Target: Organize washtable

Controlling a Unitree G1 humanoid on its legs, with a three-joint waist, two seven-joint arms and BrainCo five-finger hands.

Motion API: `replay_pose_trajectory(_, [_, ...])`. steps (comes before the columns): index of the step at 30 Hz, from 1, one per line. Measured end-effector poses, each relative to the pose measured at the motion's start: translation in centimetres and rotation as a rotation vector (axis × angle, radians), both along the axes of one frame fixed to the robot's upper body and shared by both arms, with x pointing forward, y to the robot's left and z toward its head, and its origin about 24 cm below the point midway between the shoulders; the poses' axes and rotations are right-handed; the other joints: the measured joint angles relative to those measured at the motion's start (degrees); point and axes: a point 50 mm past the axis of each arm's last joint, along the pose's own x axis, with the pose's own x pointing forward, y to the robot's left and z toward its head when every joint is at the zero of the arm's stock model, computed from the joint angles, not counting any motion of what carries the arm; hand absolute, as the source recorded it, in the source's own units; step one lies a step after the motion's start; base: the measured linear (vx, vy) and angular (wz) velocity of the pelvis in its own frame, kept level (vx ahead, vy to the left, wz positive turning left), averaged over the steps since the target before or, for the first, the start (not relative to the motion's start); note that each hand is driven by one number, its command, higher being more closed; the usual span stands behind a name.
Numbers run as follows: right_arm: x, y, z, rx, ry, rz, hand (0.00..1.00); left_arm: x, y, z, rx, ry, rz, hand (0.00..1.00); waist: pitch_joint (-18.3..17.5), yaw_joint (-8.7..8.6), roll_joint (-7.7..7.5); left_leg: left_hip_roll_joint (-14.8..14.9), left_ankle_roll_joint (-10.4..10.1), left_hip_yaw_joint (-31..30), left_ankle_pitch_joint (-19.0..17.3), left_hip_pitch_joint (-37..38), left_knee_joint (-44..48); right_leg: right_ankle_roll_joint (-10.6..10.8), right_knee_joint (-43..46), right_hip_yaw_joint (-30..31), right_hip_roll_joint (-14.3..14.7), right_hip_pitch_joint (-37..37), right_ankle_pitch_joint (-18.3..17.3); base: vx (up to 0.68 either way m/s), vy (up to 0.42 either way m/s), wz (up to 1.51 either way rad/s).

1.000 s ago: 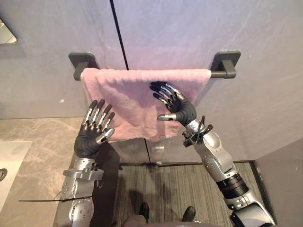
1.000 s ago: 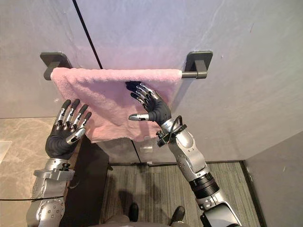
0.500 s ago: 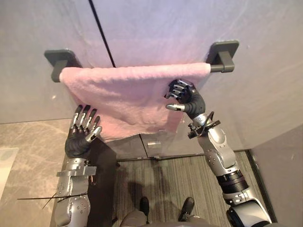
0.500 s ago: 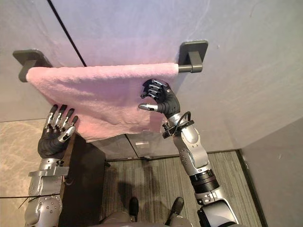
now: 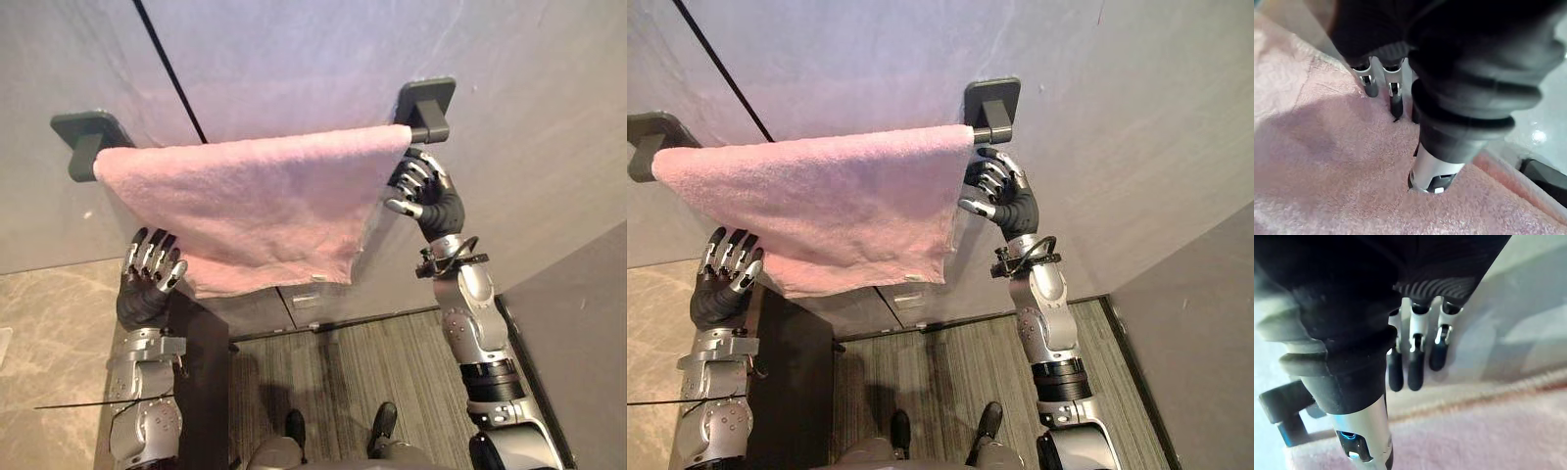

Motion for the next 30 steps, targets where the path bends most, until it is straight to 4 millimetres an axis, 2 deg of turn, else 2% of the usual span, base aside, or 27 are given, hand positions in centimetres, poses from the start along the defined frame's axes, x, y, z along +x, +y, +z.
replay_pose_trajectory(2, [-0.1, -0.4, -0.4, 0.009, 0.016, -0.019, 0.00, 0.0, 0.0, -0.2, -0.002, 0.012, 0.012, 0.00, 0.0, 0.03, -0.05, -0.1, 0.0, 0.0, 0.0, 0.0, 0.0, 0.0, 0.0, 0.0, 0.0, 0.1, 0.0, 0.00, 0.000, 0.00])
replay_pose_trajectory(6, [-1.0, -1.6, -2.5, 0.050, 0.087, -0.078, 0.00, -0.7, 1.1, -0.9, -0.025, 0.037, 0.075, 0.00, 0.0, 0.05, -0.09, -0.1, 0.0, -0.1, 0.0, 0.6, 0.0, 0.0, 0.0, -0.2, 0.0, 0.7, 0.0, -0.01, 0.002, 0.02])
replay_pose_trajectory(10, [-2.8, -4.6, -5.5, 0.106, 0.189, -0.216, 0.00, -1.8, 2.1, -1.5, -0.066, 0.050, 0.169, 0.00, 0.0, 0.08, -0.15, -0.1, 0.0, -0.6, 0.0, 0.6, -0.1, 0.0, 0.0, -0.8, -0.1, 1.0, -0.1, -0.01, 0.004, 0.06])
replay_pose_trajectory(11, [-3.9, -6.0, -6.8, 0.129, 0.240, -0.297, 0.00, -2.8, 2.7, -1.9, -0.079, 0.065, 0.222, 0.00, 0.0, 0.02, -0.15, -0.1, 0.0, -0.7, 0.0, 0.7, -0.1, 0.0, 0.0, -0.8, -0.1, 1.1, -0.1, 0.00, 0.000, 0.00])
replay_pose_trajectory(13, [-5.3, -7.7, -8.3, 0.152, 0.294, -0.387, 0.00, -3.7, 3.4, -2.3, -0.095, 0.079, 0.280, 0.00, 0.0, 0.00, -0.15, -0.1, 0.0, -1.0, 0.0, 0.8, -0.1, 0.0, 0.0, -1.0, -0.1, 1.3, -0.1, 0.00, 0.002, 0.05])
replay_pose_trajectory(15, [-7.2, -10.3, -10.5, 0.179, 0.389, -0.539, 0.00, -4.4, 3.5, -2.7, -0.106, 0.090, 0.308, 0.00, 0.0, -0.21, -0.14, -0.1, 0.0, -1.2, 0.0, 1.6, -0.1, 0.0, 0.0, -1.1, -0.1, 2.1, -0.1, 0.00, 0.002, 0.02])
replay_pose_trajectory(18, [-9.4, -12.3, -12.5, 0.209, 0.483, -0.691, 0.00, -4.8, 3.7, -3.0, -0.128, 0.099, 0.350, 0.00, -0.1, -1.07, -0.13, 0.0, 0.0, -1.2, 0.0, 2.7, -0.3, 0.0, 0.0, -1.4, -0.2, 3.7, -0.5, -0.05, 0.004, 0.02])
replay_pose_trajectory(19, [-10.9, -13.0, -13.5, 0.222, 0.530, -0.777, 0.00, -5.3, 3.9, -3.3, -0.135, 0.115, 0.385, 0.00, -0.7, -1.58, -0.02, 0.1, 0.0, -1.1, 0.0, 3.1, -0.4, 0.3, -0.1, -2.2, -0.3, 4.1, -1.0, -0.05, -0.008, 0.06])
replay_pose_trajectory(22, [-13.3, -13.7, -15.0, 0.251, 0.613, -0.895, 0.00, -6.2, 4.0, -4.1, -0.134, 0.153, 0.438, 0.00, -1.7, -1.54, 0.29, 0.5, 0.0, -0.7, 0.0, 4.0, -0.9, 0.1, 0.0, -2.5, -0.1, 4.8, -1.3, -0.01, -0.003, 0.02])
replay_pose_trajectory(26, [-15.9, -13.1, -19.0, 0.314, 0.812, -0.994, 0.00, -6.9, 3.2, -6.0, -0.158, 0.228, 0.450, 0.00, -4.5, -1.48, 1.51, 1.0, -0.3, 0.2, -0.2, 5.6, -1.2, 0.0, 0.0, -2.5, 0.3, 6.0, -1.8, -0.01, -0.020, -0.06])
replay_pose_trajectory(28, [-16.6, -12.6, -20.7, 0.352, 0.897, -1.010, 0.00, -6.6, 2.3, -7.3, -0.177, 0.273, 0.422, 0.00, -5.1, -1.45, 2.37, 1.0, -0.3, 0.5, -0.2, 6.1, -1.2, 0.0, 0.0, -2.4, 0.3, 6.4, -1.8, -0.01, -0.004, -0.04])
replay_pose_trajectory(30, [-17.8, -11.8, -22.9, 0.386, 1.019, -1.032, 0.00, -6.2, 0.2, -10.3, -0.198, 0.412, 0.344, 0.00, -5.4, -1.48, 3.32, 1.1, -0.6, 1.3, -0.4, 7.1, -1.1, 0.2, 0.0, -2.3, 0.3, 7.2, -1.9, -0.04, -0.007, -0.07])
